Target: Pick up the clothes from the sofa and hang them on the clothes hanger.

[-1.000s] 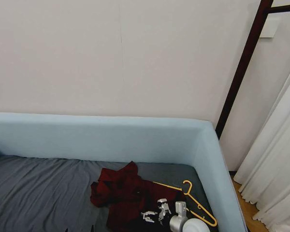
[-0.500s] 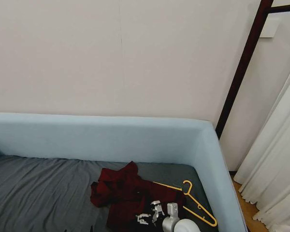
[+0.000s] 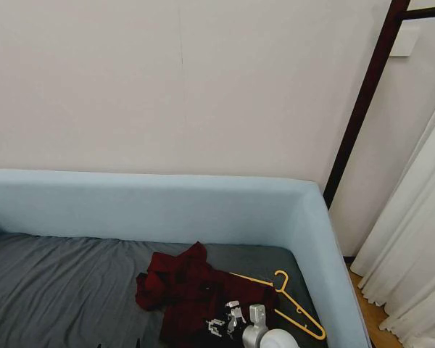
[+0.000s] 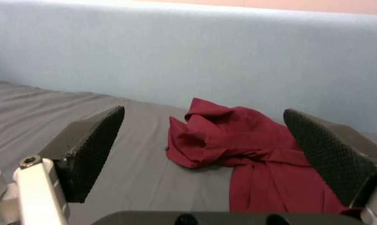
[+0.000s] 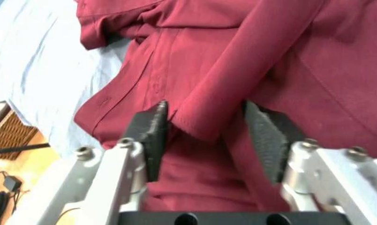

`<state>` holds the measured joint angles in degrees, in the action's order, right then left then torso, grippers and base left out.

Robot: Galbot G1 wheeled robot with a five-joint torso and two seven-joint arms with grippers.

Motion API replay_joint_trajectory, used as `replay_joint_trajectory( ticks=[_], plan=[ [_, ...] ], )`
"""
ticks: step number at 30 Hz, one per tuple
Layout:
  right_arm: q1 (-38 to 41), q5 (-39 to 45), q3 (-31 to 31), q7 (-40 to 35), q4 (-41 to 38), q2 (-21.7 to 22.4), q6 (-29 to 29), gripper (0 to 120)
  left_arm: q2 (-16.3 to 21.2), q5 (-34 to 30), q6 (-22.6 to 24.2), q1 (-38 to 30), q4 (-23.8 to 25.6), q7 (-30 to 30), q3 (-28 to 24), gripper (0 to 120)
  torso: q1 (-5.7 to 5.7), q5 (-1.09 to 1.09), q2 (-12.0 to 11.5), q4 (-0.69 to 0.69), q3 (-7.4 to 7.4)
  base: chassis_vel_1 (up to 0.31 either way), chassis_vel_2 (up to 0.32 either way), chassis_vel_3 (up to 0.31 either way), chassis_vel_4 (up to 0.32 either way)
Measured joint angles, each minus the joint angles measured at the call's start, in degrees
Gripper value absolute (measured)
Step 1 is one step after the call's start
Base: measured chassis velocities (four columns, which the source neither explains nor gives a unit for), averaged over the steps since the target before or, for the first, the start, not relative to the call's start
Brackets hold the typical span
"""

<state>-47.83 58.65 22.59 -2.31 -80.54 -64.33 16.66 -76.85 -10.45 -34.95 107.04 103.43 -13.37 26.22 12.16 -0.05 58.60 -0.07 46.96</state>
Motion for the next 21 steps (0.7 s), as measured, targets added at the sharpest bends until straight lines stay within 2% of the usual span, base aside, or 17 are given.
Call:
replay_joint_trajectory(
  ticks=[1,2,6,7,11,14,17,18,21],
  plan=[
    [-0.05,-0.19,0.04,0.08,0.00,-0.09,0.00,39,0.08,0.00,0.00,-0.08,-0.11,0.00,0.00,100,0.00,0.00,0.00,0.00,0.00,0.000,0.000,0.000,0.000],
    [-0.05,-0.19,0.04,0.08,0.00,-0.09,0.00,39,0.08,0.00,0.00,-0.08,-0.11,0.00,0.00,100,0.00,0.00,0.00,0.00,0.00,0.000,0.000,0.000,0.000],
    [-0.37,-0.68,0.01,0.25,-0.05,-0.01,-0.26,20,0.75,-0.17,0.23,-0.63,-0.45,-0.04,-0.07,100,0.00,0.00,0.00,0.01,0.00,0.000,0.000,0.000,0.000],
    [-0.37,-0.68,0.01,0.25,-0.05,-0.01,-0.26,20,0.75,-0.17,0.23,-0.63,-0.45,-0.04,-0.07,100,0.00,0.00,0.00,0.01,0.00,0.000,0.000,0.000,0.000],
    [-0.81,-1.63,-0.20,0.57,-1.18,1.11,-0.56,2,2.98,-1.15,1.43,-1.96,-1.03,-0.08,-0.69,100,0.00,0.00,0.00,0.00,0.00,0.000,0.000,0.000,0.000],
    [-1.00,-2.19,-0.26,0.84,-1.66,1.68,-0.74,0,4.90,-2.31,2.38,-2.91,-1.52,0.03,-1.23,100,0.00,0.00,0.00,0.00,0.00,0.000,0.000,0.000,0.000],
    [-1.45,-3.02,-0.61,1.35,-2.65,2.68,-1.06,0,9.78,-5.81,5.05,-5.85,-3.32,0.47,-2.31,100,-0.01,-0.01,0.00,0.01,0.00,0.000,0.000,0.000,0.000],
    [-1.45,-3.02,-0.61,1.35,-2.65,2.68,-1.06,0,9.78,-5.81,5.05,-5.85,-3.32,0.47,-2.31,100,-0.01,-0.01,0.00,0.01,0.00,0.000,0.000,0.000,0.000],
    [-1.92,-3.17,-1.18,1.52,-3.54,3.32,-1.23,0,14.89,-9.21,7.84,-9.70,-5.46,0.83,-3.97,100,-0.01,0.01,0.00,0.00,0.00,0.000,0.000,0.000,0.000]
  ],
)
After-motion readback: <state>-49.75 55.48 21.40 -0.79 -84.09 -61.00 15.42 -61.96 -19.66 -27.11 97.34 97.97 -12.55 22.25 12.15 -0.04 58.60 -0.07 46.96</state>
